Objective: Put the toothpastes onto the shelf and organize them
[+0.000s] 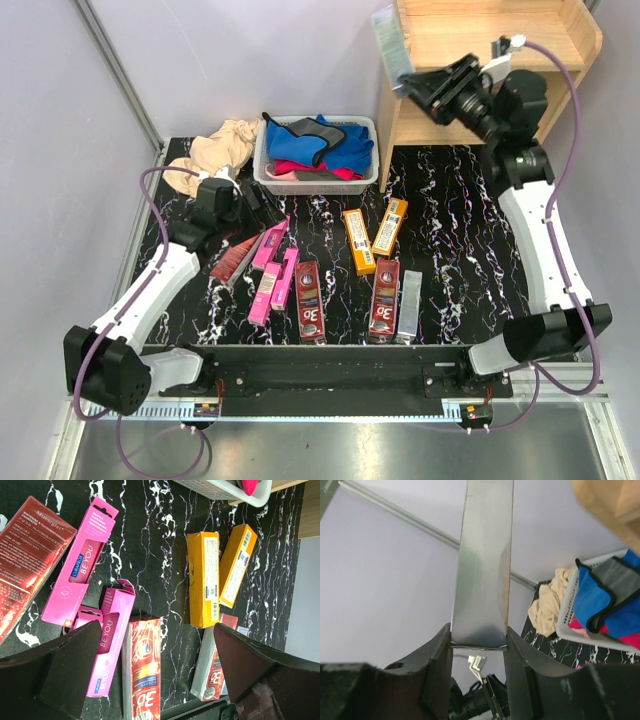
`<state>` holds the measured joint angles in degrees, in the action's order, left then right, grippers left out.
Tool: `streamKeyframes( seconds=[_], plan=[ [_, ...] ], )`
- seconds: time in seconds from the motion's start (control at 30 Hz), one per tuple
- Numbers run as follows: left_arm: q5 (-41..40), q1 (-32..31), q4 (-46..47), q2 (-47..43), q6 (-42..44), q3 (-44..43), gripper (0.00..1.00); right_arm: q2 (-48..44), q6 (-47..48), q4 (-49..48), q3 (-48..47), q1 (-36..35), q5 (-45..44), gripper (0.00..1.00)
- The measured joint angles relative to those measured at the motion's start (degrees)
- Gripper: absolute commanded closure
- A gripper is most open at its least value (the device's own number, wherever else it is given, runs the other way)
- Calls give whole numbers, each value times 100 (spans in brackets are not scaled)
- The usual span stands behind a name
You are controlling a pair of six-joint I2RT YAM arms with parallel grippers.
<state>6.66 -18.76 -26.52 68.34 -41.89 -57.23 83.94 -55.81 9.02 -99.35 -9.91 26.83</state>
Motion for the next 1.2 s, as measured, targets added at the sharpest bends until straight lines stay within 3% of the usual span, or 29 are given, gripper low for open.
streamKeyframes(
  seconds=[0.27, 0.63, 1.2],
  plan=[
    [50, 0, -2, 125, 85, 2, 1, 734, -472, -11, -927, 752, 310, 91],
    [61, 0, -87, 127, 229, 2, 1, 1770, -1091, 55, -1705, 1202, 643, 90],
    [68, 0, -94, 192, 271, 2, 1, 2826, -1528, 310, -2839, 1276, 678, 86]
  ],
)
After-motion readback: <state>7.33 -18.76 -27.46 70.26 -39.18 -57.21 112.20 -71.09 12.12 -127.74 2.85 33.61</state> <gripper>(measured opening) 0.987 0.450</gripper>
